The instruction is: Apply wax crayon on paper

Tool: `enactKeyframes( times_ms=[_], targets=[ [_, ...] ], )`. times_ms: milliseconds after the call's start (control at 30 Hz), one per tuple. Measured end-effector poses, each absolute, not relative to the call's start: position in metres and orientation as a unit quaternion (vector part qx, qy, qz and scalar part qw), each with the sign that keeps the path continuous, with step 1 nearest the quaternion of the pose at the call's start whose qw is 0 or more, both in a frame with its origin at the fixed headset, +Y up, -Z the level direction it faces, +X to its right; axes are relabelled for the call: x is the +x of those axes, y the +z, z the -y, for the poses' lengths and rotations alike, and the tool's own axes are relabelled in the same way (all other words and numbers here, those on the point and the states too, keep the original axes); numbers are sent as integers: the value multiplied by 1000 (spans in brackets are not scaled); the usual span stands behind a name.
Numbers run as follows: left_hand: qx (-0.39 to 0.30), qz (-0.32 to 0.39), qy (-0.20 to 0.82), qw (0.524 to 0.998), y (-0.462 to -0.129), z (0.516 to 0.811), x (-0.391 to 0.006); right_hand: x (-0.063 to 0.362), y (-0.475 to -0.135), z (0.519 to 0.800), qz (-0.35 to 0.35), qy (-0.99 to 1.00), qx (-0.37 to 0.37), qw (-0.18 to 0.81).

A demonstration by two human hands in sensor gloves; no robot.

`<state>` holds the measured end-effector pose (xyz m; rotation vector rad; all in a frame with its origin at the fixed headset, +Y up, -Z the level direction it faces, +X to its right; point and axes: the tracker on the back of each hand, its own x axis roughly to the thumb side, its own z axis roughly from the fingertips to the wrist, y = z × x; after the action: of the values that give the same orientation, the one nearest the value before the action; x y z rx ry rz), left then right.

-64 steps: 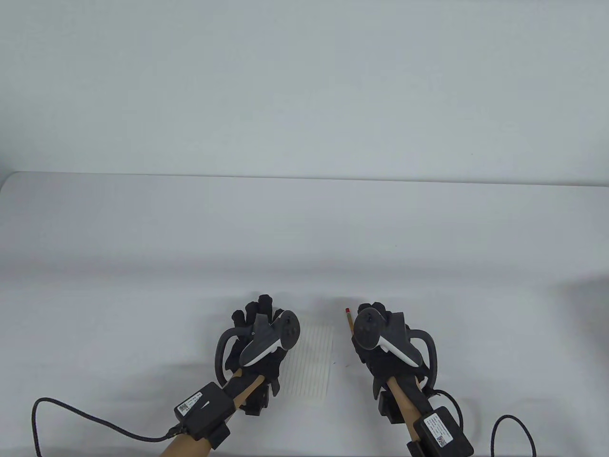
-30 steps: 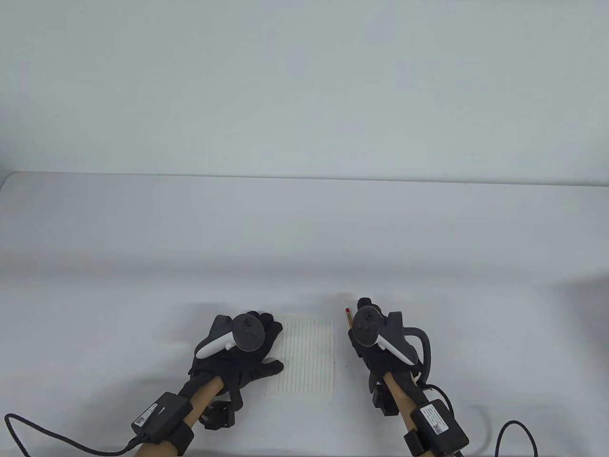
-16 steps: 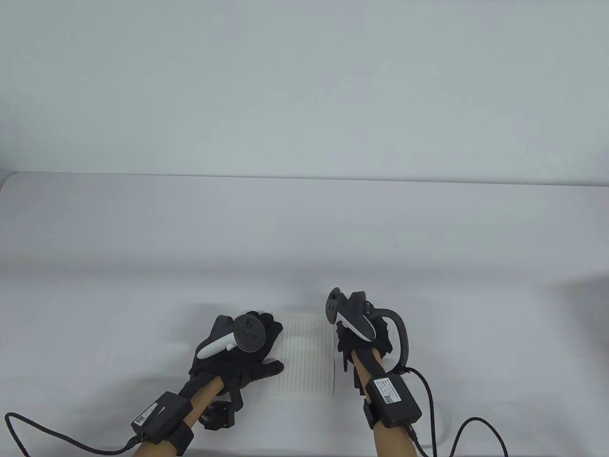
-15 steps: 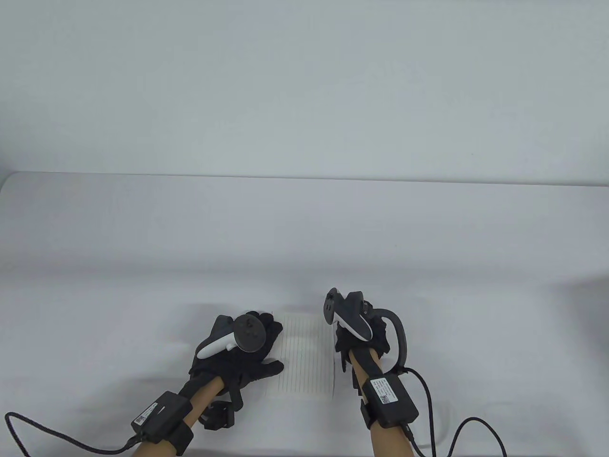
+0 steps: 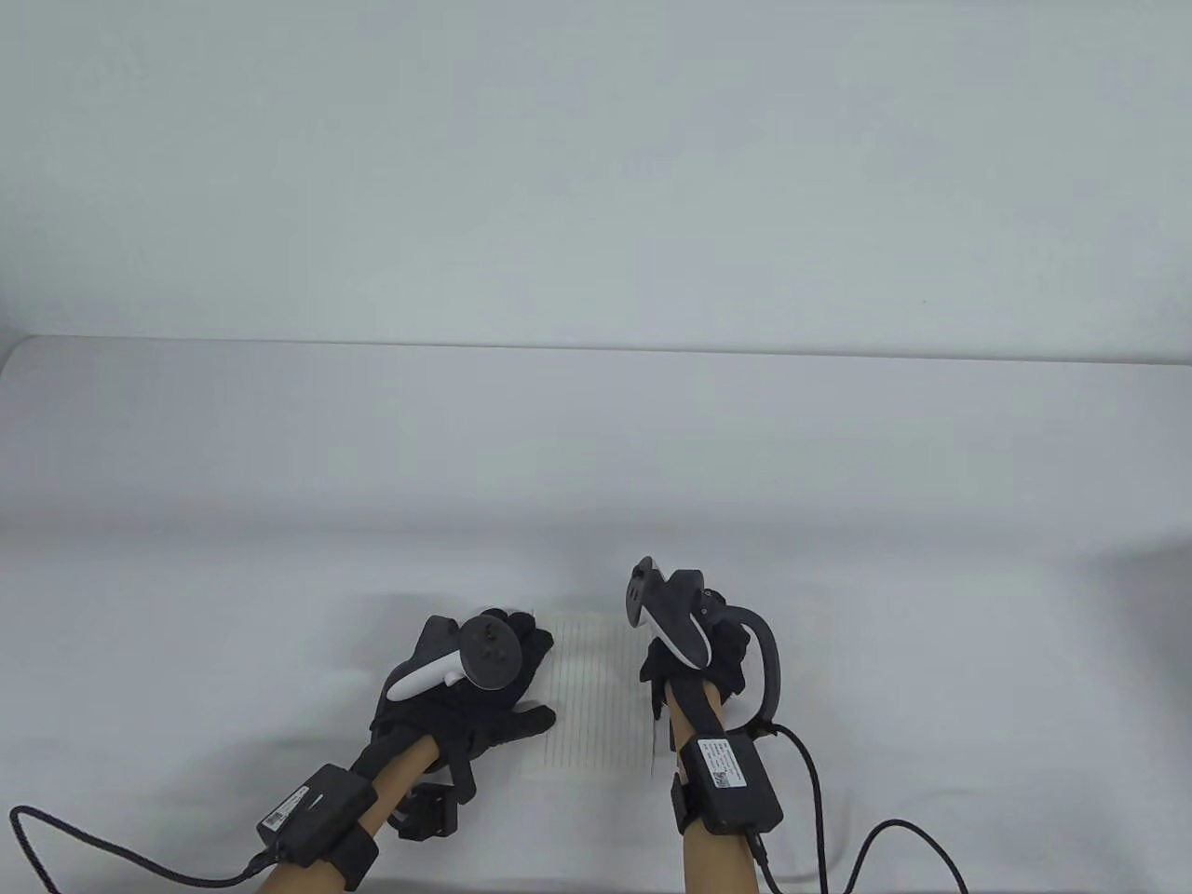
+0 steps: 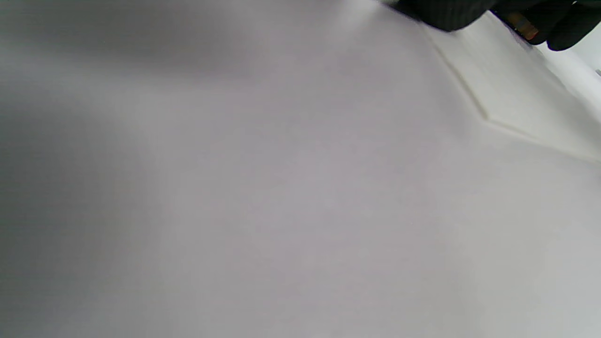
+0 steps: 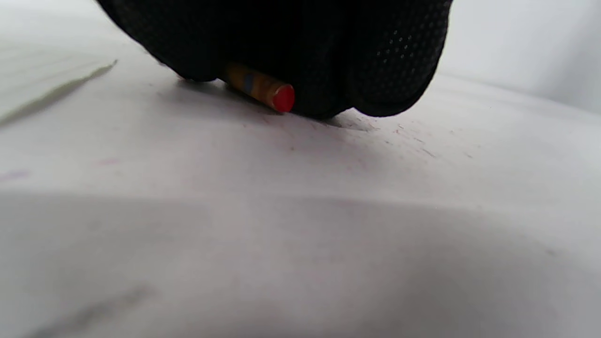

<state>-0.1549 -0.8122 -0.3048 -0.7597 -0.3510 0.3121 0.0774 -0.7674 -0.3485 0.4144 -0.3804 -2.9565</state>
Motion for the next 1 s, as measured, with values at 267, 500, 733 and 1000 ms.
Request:
enactKeyframes(
  times_ms=[267,500,733,1000],
  targets=[
    [-329,173,91,924,-303,804,-149,88,-329,748,128,-987,91,-17],
    [-339,175,109,918,-304,806,-150,81,-316,744,135,-989,42,-45],
    [-343,172,123,915,-306,807,-151,53,-303,745,107,-992,-27,-61],
    [-340,171,116,917,-306,807,-151,15,-299,749,106,-990,-80,-48]
  ],
)
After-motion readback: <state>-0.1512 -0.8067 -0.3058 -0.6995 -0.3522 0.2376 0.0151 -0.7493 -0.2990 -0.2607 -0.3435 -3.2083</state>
